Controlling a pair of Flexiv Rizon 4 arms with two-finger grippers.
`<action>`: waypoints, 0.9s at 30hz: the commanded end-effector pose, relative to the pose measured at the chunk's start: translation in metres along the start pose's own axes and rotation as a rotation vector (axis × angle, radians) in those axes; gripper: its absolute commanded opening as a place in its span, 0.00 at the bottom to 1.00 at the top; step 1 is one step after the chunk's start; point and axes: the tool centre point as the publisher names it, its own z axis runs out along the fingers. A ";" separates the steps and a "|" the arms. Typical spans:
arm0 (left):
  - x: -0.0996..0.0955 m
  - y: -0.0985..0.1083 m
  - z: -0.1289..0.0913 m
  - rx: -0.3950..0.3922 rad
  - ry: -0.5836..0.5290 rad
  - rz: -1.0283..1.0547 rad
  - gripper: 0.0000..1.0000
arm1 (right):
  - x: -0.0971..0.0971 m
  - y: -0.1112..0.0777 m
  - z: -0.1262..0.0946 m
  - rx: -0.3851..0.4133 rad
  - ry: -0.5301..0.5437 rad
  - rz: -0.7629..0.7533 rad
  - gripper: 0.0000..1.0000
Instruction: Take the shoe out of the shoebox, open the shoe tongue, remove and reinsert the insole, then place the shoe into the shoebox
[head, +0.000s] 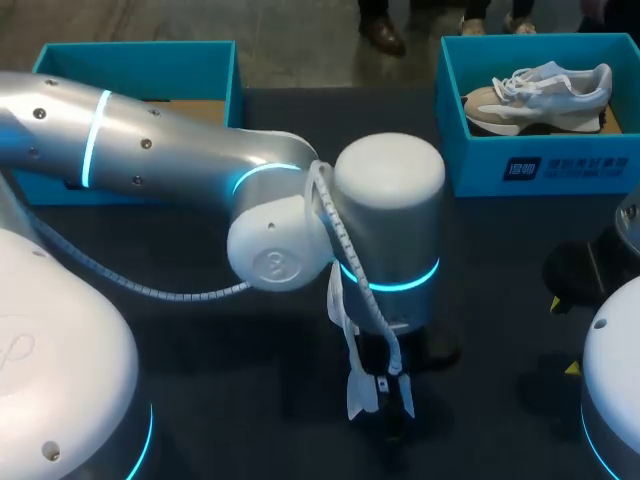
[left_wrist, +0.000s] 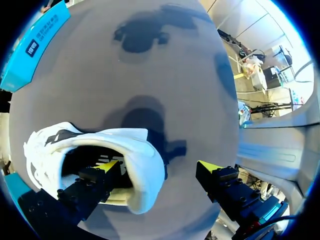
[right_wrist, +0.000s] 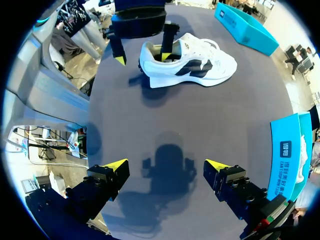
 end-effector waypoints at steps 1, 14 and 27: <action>0.007 0.001 0.006 0.006 -0.034 -0.006 1.00 | 0.003 0.000 0.000 0.001 -0.005 0.000 1.00; 0.008 -0.001 0.015 0.002 -0.075 -0.018 0.49 | 0.003 0.000 0.000 0.001 -0.005 0.000 1.00; 0.003 -0.002 0.022 -0.033 -0.102 -0.053 0.26 | 0.003 0.000 0.000 0.001 -0.005 0.000 1.00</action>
